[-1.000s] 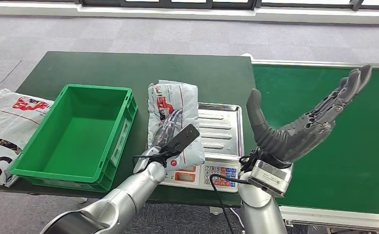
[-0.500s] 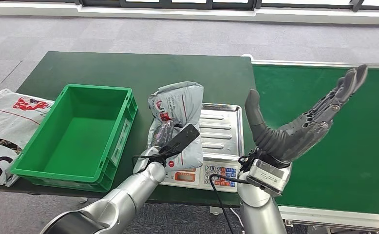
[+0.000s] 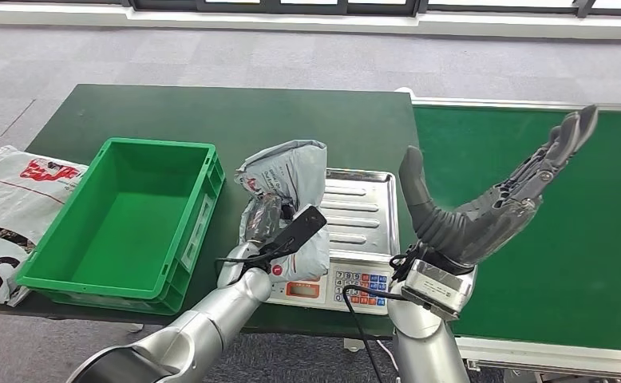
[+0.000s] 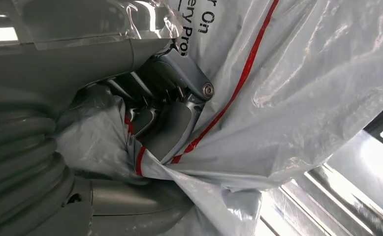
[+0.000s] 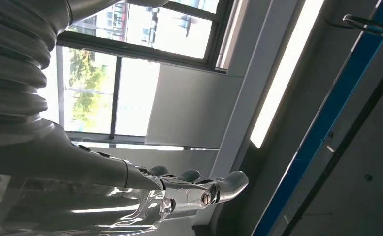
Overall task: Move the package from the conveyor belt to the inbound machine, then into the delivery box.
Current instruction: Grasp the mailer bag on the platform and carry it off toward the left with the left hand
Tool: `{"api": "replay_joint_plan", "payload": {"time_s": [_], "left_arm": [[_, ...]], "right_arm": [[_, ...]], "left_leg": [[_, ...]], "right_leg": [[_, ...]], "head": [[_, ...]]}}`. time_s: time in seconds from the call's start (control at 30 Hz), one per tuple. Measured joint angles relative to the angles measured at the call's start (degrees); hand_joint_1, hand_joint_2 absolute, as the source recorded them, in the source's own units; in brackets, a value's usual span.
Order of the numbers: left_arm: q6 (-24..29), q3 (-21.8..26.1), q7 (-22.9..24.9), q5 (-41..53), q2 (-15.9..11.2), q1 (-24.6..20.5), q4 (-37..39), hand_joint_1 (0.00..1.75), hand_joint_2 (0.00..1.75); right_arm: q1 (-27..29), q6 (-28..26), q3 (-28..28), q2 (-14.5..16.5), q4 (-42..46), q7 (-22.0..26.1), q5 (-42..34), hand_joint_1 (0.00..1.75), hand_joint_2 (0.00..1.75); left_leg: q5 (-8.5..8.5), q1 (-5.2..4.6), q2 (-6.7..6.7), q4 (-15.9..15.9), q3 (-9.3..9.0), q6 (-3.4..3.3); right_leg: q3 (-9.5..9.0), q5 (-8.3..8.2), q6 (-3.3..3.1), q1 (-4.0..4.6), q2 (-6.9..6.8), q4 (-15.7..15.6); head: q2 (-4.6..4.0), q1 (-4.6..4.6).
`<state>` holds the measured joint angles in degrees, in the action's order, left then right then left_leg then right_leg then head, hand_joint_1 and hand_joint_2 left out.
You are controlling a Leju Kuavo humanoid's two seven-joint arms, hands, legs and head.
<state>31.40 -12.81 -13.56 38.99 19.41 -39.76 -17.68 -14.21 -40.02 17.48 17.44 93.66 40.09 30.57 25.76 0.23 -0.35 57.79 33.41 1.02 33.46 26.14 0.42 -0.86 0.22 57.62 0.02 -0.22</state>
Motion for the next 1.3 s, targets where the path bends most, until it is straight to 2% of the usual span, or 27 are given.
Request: {"api": "replay_joint_plan", "payload": {"time_s": [0.17,0.27,0.43,0.53,0.63,1.0,1.3], "left_arm": [[4.1,0.1,-0.8,1.1,-0.1,0.3,-0.2,1.75,1.75],[7.5,1.8,-1.5,6.6,-0.2,1.1,-2.2,1.75,1.75],[8.4,11.5,-3.2,22.6,0.1,3.1,-10.8,1.75,1.75],[8.4,16.1,-3.4,24.5,0.3,3.7,-14.5,1.75,1.75],[8.4,18.3,-3.5,25.0,0.4,4.3,-16.8,1.75,1.75],[8.4,19.4,-1.4,27.7,0.8,9.5,-32.3,1.75,1.75],[8.4,19.4,-1.3,27.9,0.8,10.8,-36.8,1.75,1.75]], "right_arm": [[0.0,0.0,0.0,0.0,0.0,0.0,0.1,0.00,1.75],[0.0,0.0,-0.1,0.0,0.0,0.0,0.3,0.00,1.75],[0.1,0.0,-0.3,0.0,0.0,0.0,0.5,0.00,1.75],[0.1,0.0,-0.4,0.0,0.0,0.0,0.5,0.00,1.75],[0.1,0.0,-0.4,0.0,0.0,0.0,0.6,0.00,1.75],[0.3,0.0,-0.5,0.0,0.0,0.0,1.2,0.00,1.75],[0.3,0.0,-0.5,0.0,0.0,0.0,1.2,0.00,1.75]], "left_leg": [[0.00,0.00,0.01,0.0,0.02,0.00],[0.00,0.00,0.04,0.0,0.06,0.01],[-0.01,0.00,0.06,0.0,0.11,0.02],[-0.01,0.00,0.06,0.0,0.13,0.02],[-0.01,0.00,0.03,0.0,0.17,0.01],[0.00,0.00,0.05,0.0,0.23,0.01],[-0.01,0.00,0.05,0.0,0.23,0.01]], "right_leg": [[0.05,0.00,0.00,0.01,0.01,0.0],[0.12,0.00,0.00,0.02,0.03,0.0],[0.18,0.00,0.00,0.02,0.05,0.0],[0.20,0.00,-0.01,0.02,0.05,0.0],[0.21,0.00,0.00,0.02,0.03,0.0],[0.30,0.00,0.00,0.00,0.05,0.0],[0.29,0.00,0.00,0.01,0.05,0.0]], "head": [[0.01,0.00],[0.01,0.00],[-0.01,0.00],[0.00,0.00],[0.00,0.00],[0.01,0.00],[0.01,0.00]]}}
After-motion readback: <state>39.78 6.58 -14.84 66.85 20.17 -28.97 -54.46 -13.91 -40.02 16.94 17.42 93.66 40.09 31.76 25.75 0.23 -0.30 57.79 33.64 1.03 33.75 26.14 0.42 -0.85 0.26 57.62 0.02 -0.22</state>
